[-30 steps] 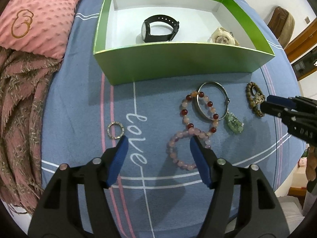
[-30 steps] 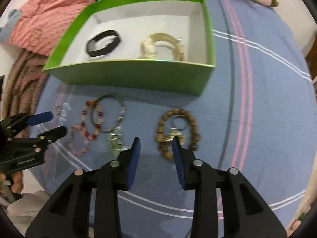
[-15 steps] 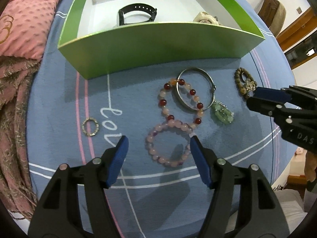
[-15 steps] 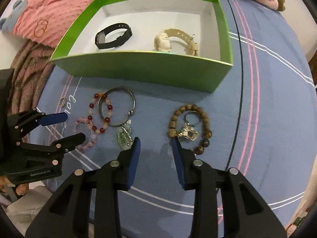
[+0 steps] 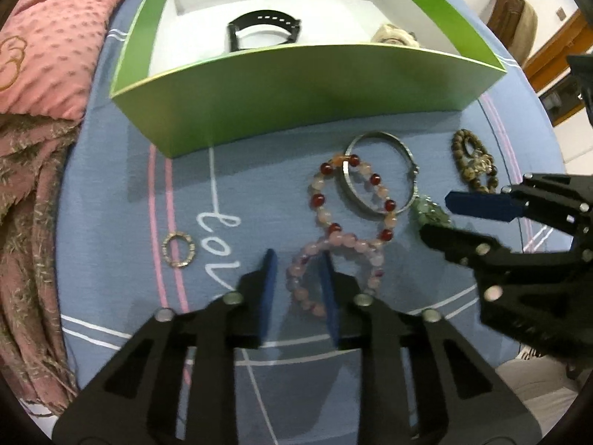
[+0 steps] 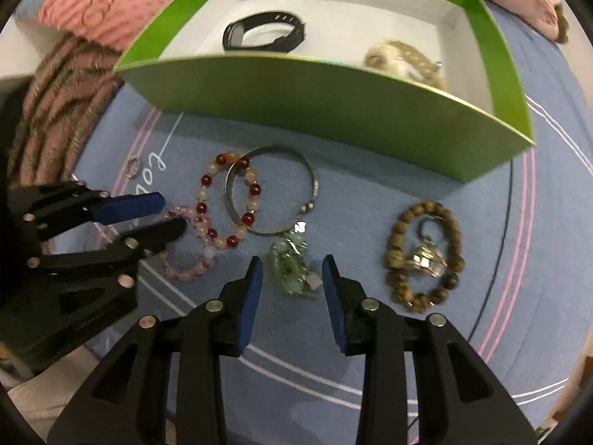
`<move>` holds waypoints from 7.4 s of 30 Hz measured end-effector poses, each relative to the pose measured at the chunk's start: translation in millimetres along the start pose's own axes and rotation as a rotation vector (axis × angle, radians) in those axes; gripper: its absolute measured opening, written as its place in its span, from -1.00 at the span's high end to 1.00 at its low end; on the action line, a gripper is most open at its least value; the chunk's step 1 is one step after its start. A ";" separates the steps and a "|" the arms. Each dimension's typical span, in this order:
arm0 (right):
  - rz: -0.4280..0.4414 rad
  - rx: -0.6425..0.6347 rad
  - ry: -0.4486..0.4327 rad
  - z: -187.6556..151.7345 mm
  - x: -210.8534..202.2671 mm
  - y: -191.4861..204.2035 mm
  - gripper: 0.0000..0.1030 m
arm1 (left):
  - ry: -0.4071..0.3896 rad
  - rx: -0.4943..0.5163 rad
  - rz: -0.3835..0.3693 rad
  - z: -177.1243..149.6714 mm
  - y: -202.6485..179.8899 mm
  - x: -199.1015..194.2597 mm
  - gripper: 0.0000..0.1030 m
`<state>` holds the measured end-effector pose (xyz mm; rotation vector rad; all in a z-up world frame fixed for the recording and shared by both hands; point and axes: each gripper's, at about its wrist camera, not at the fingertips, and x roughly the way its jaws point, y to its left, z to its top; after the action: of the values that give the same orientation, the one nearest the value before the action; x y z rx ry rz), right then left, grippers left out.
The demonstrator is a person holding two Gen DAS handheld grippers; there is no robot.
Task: Organize jewelry
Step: 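Close the right tool on the green jade pendant while the left tool reaches the pink bead bracelet, then lift the jade pendant with the right tool while the left tool grasps the pink bead bracelet, then carry the jade pendant and pink bracelet into the green box, opening both tools, then move the right tool over the wooden bead bracelet with silver charm, then close the right tool on the wooden bead bracelet and lift it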
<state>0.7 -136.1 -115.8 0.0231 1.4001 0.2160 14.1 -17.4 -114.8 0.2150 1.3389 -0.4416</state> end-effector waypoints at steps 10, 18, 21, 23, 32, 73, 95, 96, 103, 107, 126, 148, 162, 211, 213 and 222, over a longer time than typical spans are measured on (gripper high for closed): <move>0.015 -0.005 -0.007 0.1 -1.3 9.0 0.73 | -0.002 -0.053 -0.037 -3.2 20.1 -2.4 0.81; 0.024 0.033 -0.031 -6.3 -14.2 9.1 0.73 | -0.060 -0.060 -0.046 -8.3 30.6 -28.9 0.86; 0.027 0.041 -0.046 -6.2 -20.6 7.7 0.72 | -0.090 -0.050 -0.045 -8.4 30.0 -41.7 0.86; 0.024 0.044 -0.044 -5.1 -20.7 6.5 0.72 | -0.094 -0.035 -0.039 -9.1 28.4 -44.2 0.86; 0.040 0.060 -0.022 -7.3 -14.1 3.6 0.72 | 0.003 -0.078 -0.028 -15.1 35.6 -9.8 0.70; 0.015 0.051 -0.232 14.7 -105.2 -1.4 0.72 | -0.281 0.008 0.047 11.3 6.0 -122.4 0.85; -0.037 0.044 -0.408 91.1 -154.8 -22.4 0.72 | -0.393 0.043 0.050 92.2 9.1 -154.8 0.85; -0.033 0.040 -0.403 93.9 -152.0 -22.4 0.72 | -0.388 0.050 0.049 94.3 8.9 -152.8 0.85; -0.004 0.026 -0.323 110.1 -111.2 -21.3 0.72 | -0.321 0.085 0.016 112.9 9.5 -124.3 0.85; -0.007 0.029 -0.282 122.2 -91.9 -28.2 0.72 | -0.300 0.074 0.007 129.0 15.2 -109.0 0.85; -0.005 0.048 -0.156 177.2 -17.7 -61.8 0.72 | -0.151 0.020 0.004 185.3 50.9 -28.3 0.85; -0.027 0.050 -0.206 180.1 -37.5 -53.3 0.06 | -0.173 0.027 0.037 177.4 63.5 -43.2 0.45; 0.006 -0.049 -0.166 48.2 -111.5 -24.9 0.02 | -0.223 -0.018 0.062 27.2 -26.5 -80.2 -0.03; -0.062 0.257 -0.182 -2.0 -25.9 -56.0 0.74 | -0.113 -0.090 0.130 -0.2 -11.4 -42.1 -0.11; -0.053 0.278 -0.180 -2.7 -27.6 -60.8 0.74 | -0.120 -0.079 0.132 -2.2 -15.9 -44.4 -0.11; -0.100 0.295 -0.175 -0.9 -33.7 -69.6 0.32 | -0.129 -0.043 0.115 -4.0 -30.5 -44.8 -0.20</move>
<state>4.2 -210.0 -93.1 0.2109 1.2443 -0.0763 -9.9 -34.9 -69.2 0.2236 1.2018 -0.3242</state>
